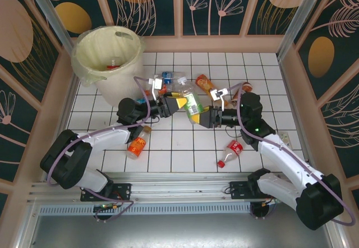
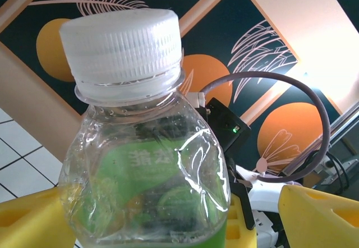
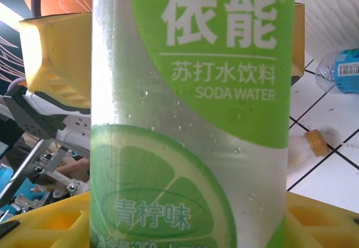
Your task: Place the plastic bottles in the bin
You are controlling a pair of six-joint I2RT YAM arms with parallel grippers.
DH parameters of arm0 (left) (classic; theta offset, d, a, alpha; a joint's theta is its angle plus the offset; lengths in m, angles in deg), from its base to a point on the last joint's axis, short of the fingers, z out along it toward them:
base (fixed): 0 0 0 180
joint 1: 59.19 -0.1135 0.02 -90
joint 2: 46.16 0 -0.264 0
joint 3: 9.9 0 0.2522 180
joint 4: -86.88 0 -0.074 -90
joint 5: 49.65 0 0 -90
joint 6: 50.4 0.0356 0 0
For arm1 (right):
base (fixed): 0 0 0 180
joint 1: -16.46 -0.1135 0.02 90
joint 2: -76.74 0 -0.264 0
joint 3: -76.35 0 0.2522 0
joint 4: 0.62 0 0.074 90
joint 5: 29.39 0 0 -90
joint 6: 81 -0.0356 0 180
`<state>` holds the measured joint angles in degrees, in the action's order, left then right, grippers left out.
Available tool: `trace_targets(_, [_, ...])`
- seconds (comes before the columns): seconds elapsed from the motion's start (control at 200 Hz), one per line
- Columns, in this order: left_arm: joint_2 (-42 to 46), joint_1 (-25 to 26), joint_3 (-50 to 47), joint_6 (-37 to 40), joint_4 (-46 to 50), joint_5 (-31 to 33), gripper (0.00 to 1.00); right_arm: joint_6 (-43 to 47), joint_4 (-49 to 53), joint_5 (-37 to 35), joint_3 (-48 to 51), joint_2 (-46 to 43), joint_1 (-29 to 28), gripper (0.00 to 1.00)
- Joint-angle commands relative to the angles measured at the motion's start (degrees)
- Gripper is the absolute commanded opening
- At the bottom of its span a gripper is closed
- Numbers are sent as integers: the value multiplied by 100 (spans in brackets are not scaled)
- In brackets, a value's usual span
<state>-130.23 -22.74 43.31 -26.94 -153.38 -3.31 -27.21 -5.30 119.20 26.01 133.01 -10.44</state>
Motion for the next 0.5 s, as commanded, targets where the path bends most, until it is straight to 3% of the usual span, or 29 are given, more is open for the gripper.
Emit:
trace_targets(0.0, [138,39,163,-39,-395,-171,91,-94,-430,196,80,-124,-35,60])
trace_targets(0.25, [137,56,225,-15,-359,-178,95,-150,-569,353,98,-110,-152,60])
trace_targets(0.495, [152,99,293,-26,-359,-188,77,-1,-298,200,63,-43,-193,60])
